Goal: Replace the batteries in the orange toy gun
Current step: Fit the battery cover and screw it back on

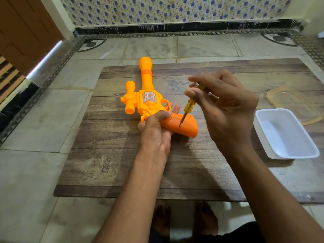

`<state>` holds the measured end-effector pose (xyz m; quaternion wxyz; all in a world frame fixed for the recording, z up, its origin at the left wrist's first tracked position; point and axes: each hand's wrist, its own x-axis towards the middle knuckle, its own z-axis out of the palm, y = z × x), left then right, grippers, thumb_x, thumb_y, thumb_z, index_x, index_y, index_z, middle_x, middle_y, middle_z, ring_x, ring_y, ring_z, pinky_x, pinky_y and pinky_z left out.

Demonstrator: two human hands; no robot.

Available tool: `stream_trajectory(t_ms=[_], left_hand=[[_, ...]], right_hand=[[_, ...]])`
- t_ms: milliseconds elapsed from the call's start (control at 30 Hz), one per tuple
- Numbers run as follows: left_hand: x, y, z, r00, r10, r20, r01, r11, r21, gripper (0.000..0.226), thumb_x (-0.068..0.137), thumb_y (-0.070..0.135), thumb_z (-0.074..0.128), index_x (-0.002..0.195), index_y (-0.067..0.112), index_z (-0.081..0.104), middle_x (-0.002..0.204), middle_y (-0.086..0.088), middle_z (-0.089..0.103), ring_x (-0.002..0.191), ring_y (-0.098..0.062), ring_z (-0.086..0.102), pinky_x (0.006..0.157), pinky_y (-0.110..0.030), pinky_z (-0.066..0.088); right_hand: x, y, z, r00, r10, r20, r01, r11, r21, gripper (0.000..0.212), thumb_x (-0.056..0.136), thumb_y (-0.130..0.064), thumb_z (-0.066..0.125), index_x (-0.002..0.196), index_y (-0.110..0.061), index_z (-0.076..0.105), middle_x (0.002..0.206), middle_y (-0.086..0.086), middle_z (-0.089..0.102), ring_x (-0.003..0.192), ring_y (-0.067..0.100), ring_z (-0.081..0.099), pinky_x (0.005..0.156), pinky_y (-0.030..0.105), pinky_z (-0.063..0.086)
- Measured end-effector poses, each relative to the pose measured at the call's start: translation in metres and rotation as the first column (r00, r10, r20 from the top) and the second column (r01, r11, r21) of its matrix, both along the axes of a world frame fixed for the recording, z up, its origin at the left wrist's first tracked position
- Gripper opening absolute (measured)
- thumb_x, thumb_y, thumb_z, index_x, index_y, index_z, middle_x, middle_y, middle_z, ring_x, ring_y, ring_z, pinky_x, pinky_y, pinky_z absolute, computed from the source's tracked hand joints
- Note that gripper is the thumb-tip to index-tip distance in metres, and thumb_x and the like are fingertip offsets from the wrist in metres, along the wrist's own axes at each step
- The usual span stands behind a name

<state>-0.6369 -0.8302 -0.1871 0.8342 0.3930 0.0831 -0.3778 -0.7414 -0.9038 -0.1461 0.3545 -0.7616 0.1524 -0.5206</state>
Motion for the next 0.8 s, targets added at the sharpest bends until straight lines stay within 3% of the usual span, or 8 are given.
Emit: stream_trajectory(t_ms=[100, 267, 400, 467, 533, 633, 700, 800], left_hand=[[-0.0013, 0.0016, 0.0029, 1.0, -0.001, -0.006, 0.001, 1.0, -0.006, 0.057, 0.083, -0.021, 0.049, 0.138, -0.004, 0.05, 0.125, -0.031, 0.066, 0.085, -0.035, 0.078, 0.088, -0.066, 0.054], [-0.0016, 0.0014, 0.0041, 0.999, -0.004, -0.035, 0.004, 1.0, -0.012, 0.057, 0.084, -0.021, 0.049, 0.138, -0.003, 0.051, 0.122, -0.031, 0.068, 0.083, -0.034, 0.078, 0.086, -0.063, 0.056], [-0.0029, 0.0047, 0.0035, 1.0, -0.021, -0.008, 0.021, 1.0, 0.018, 0.056, 0.083, -0.017, 0.051, 0.138, -0.003, 0.051, 0.121, -0.028, 0.069, 0.086, -0.037, 0.077, 0.076, -0.062, 0.059], [-0.0027, 0.0062, 0.003, 0.998, -0.062, 0.006, 0.062, 0.997, 0.04, 0.055, 0.084, -0.012, 0.053, 0.138, -0.003, 0.051, 0.125, -0.028, 0.068, 0.101, -0.045, 0.072, 0.067, -0.059, 0.06], [-0.0015, 0.0052, 0.004, 0.997, -0.078, 0.001, 0.078, 0.997, 0.029, 0.055, 0.084, -0.012, 0.053, 0.139, -0.003, 0.05, 0.127, -0.029, 0.067, 0.106, -0.047, 0.07, 0.073, -0.062, 0.059], [-0.0007, 0.0033, 0.0052, 0.999, -0.017, -0.039, 0.016, 1.0, -0.017, 0.058, 0.084, -0.02, 0.049, 0.139, -0.004, 0.05, 0.126, -0.031, 0.066, 0.085, -0.035, 0.078, 0.084, -0.062, 0.058], [-0.0016, 0.0031, 0.006, 1.0, -0.007, -0.027, 0.006, 0.999, -0.041, 0.061, 0.083, -0.022, 0.048, 0.141, -0.004, 0.048, 0.126, -0.032, 0.065, 0.079, -0.032, 0.078, 0.077, -0.057, 0.06], [-0.0033, 0.0046, 0.0048, 1.0, -0.025, 0.008, 0.025, 0.999, -0.04, 0.058, 0.084, -0.019, 0.051, 0.14, -0.004, 0.049, 0.116, -0.027, 0.069, 0.076, -0.031, 0.077, 0.076, -0.058, 0.059]], right_hand=[[-0.0006, 0.0021, -0.0003, 1.0, -0.01, 0.013, 0.01, 1.0, 0.005, 0.017, 0.096, -0.014, 0.072, 0.109, -0.004, 0.076, 0.09, 0.017, 0.067, 0.083, 0.023, 0.068, 0.069, 0.04, 0.057], [0.0002, 0.0035, 0.0016, 0.995, 0.086, 0.051, -0.088, 0.994, 0.058, 0.02, 0.098, 0.005, 0.064, 0.115, 0.006, 0.072, 0.101, 0.018, 0.072, 0.093, 0.019, 0.075, 0.079, 0.042, 0.062], [0.0041, 0.0054, 0.0022, 0.999, 0.019, 0.038, -0.021, 0.999, 0.049, 0.027, 0.09, -0.005, 0.077, 0.117, -0.001, 0.074, 0.085, 0.015, 0.059, 0.08, 0.006, 0.061, 0.07, 0.023, 0.054], [0.0034, 0.0063, 0.0019, 0.999, 0.0, 0.033, -0.001, 1.0, 0.026, 0.023, 0.092, -0.009, 0.076, 0.115, -0.003, 0.075, 0.084, 0.013, 0.055, 0.078, 0.007, 0.057, 0.071, 0.019, 0.049], [0.0016, 0.0069, 0.0016, 0.998, 0.037, 0.042, -0.039, 0.998, 0.054, 0.019, 0.097, -0.005, 0.069, 0.115, 0.0, 0.075, 0.091, 0.016, 0.061, 0.086, 0.02, 0.067, 0.073, 0.034, 0.055], [0.0009, 0.0066, 0.0019, 0.992, 0.102, 0.069, -0.109, 0.988, 0.105, 0.023, 0.098, 0.006, 0.062, 0.119, 0.006, 0.07, 0.103, 0.019, 0.068, 0.093, 0.026, 0.074, 0.08, 0.046, 0.062], [0.0018, 0.0061, 0.0031, 0.997, 0.062, 0.049, -0.066, 0.993, 0.096, 0.024, 0.094, 0.004, 0.069, 0.118, 0.003, 0.072, 0.098, 0.018, 0.071, 0.089, 0.02, 0.074, 0.076, 0.04, 0.062], [0.0025, 0.0067, 0.0041, 1.0, -0.011, 0.027, 0.009, 0.997, 0.072, 0.024, 0.089, -0.006, 0.079, 0.112, -0.001, 0.076, 0.087, 0.017, 0.067, 0.08, 0.0, 0.063, 0.071, 0.018, 0.05]])
